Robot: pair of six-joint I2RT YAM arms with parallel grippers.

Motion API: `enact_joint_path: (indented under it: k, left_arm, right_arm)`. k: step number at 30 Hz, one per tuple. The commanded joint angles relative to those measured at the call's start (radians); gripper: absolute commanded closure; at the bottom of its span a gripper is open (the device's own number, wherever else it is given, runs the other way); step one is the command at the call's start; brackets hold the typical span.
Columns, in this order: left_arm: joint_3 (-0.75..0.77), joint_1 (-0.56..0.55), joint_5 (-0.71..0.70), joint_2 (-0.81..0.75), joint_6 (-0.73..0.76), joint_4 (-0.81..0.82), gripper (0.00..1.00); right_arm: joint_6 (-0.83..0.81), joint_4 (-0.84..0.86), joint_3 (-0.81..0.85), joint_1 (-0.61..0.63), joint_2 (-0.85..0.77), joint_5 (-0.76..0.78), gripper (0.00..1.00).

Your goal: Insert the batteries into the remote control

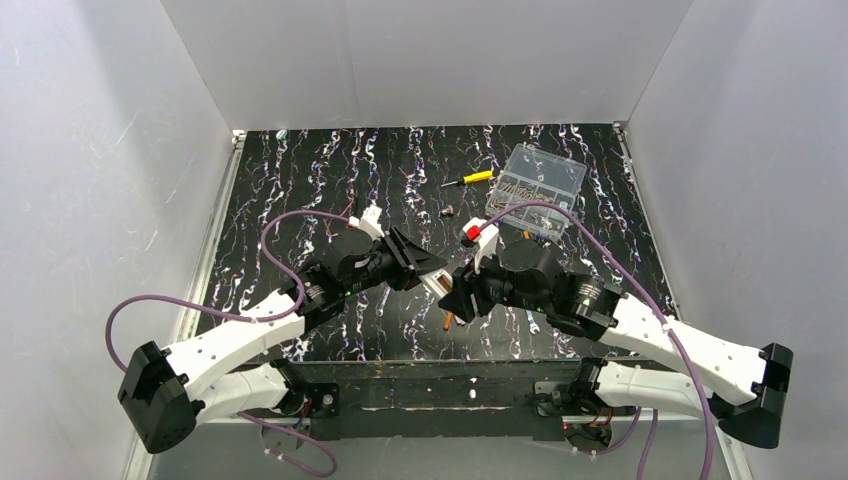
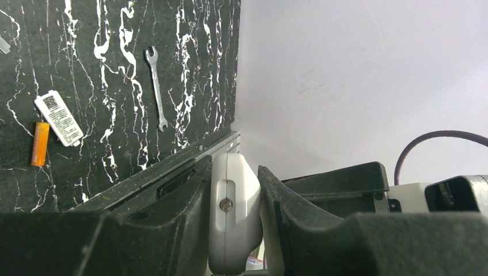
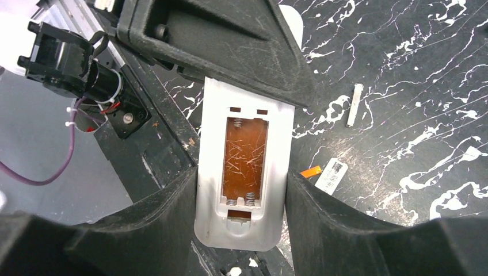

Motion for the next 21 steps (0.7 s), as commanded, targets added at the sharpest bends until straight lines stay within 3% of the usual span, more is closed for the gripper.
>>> enact_joint_path:
  k: [1,10,16,21]
  left_arm:
    - [0.007,0.005,0.029,-0.014,-0.001,0.039,0.67]
    - [0.006,0.005,0.026,-0.027,0.002,0.030,0.63]
    - [0.008,0.005,0.026,-0.025,-0.001,0.026,0.70]
    - [0.011,0.004,0.031,-0.016,-0.006,0.035,0.83]
  right_arm:
    - [-0.037,0.024,0.040,0.009,-0.040,-0.018,0.89]
    - [-0.049,0.004,0.024,0.009,-0.074,-0.011,0.93]
    - [-0.047,0.000,0.017,0.009,-0.081,-0.009,0.93]
    - [-0.046,-0.001,0.009,0.009,-0.087,-0.003,0.93]
